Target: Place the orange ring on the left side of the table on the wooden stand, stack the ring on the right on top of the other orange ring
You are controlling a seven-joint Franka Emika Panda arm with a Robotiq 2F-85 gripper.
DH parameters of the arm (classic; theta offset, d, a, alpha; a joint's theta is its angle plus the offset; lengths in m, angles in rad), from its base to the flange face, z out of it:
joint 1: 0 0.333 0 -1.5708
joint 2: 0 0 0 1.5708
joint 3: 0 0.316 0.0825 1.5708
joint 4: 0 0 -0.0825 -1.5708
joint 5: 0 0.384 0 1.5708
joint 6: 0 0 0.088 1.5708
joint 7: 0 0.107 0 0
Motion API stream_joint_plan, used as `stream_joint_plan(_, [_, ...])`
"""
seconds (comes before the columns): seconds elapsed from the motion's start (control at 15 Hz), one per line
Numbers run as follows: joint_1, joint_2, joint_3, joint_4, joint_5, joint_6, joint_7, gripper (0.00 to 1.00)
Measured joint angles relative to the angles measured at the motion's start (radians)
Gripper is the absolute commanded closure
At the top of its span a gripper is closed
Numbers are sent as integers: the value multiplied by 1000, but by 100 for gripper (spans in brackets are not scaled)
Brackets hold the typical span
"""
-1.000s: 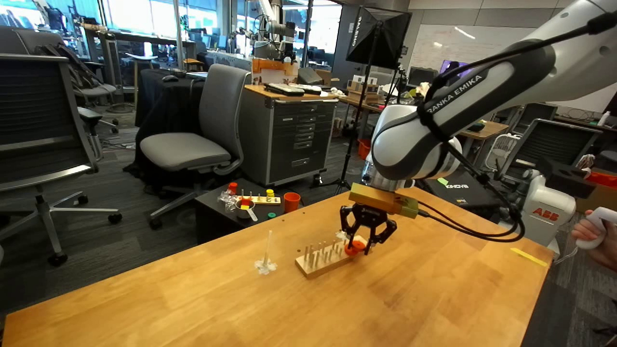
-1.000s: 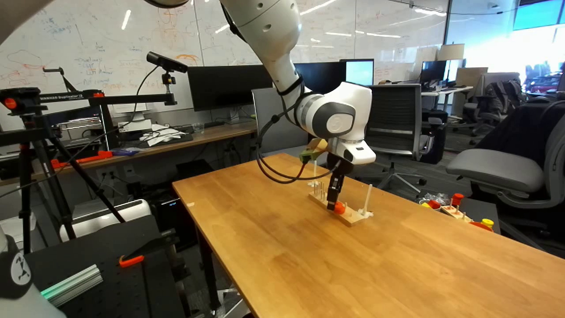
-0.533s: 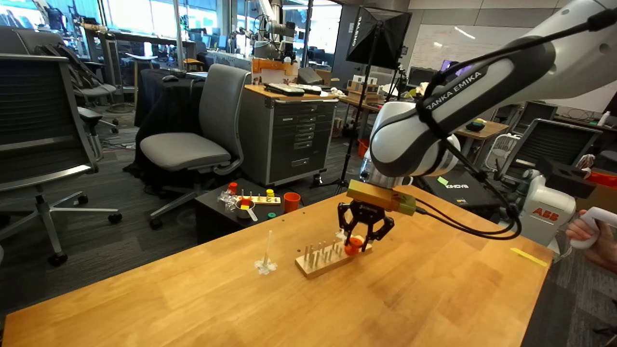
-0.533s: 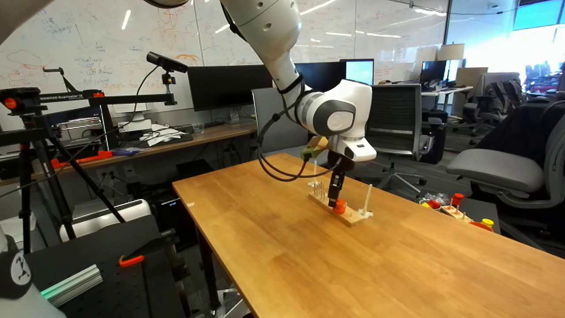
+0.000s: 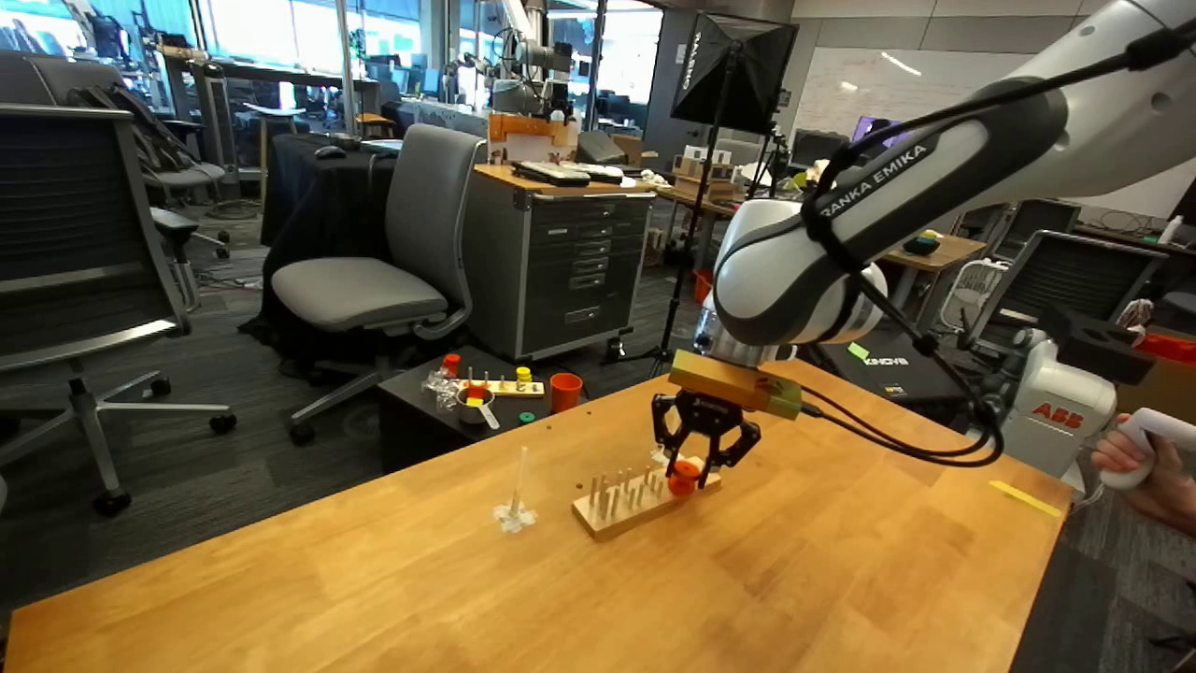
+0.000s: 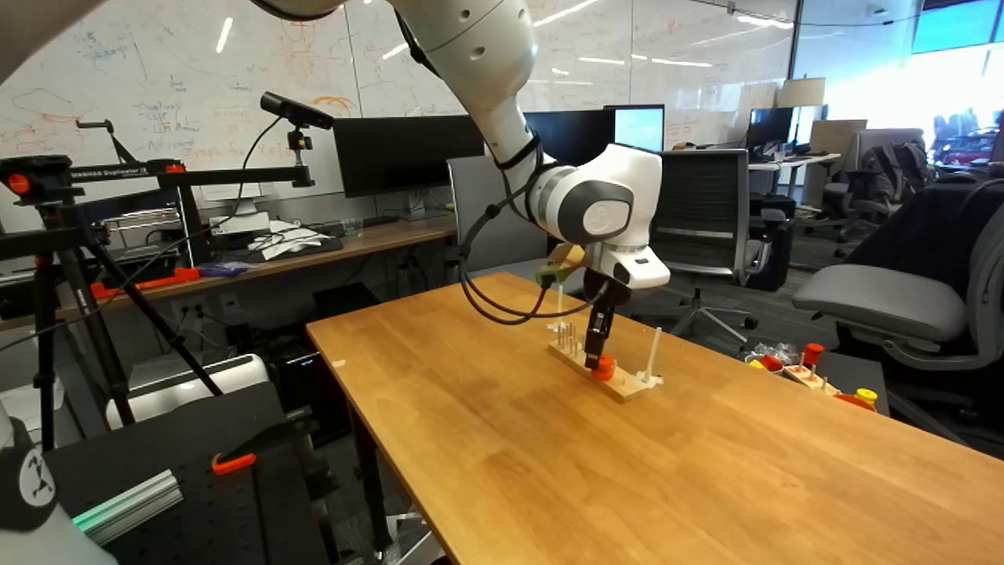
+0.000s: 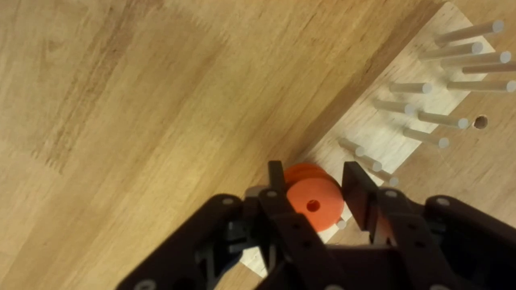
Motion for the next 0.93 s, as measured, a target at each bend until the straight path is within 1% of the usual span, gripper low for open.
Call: stream_joint_plan(0.93, [-5,16,0,18,0,0,0,84])
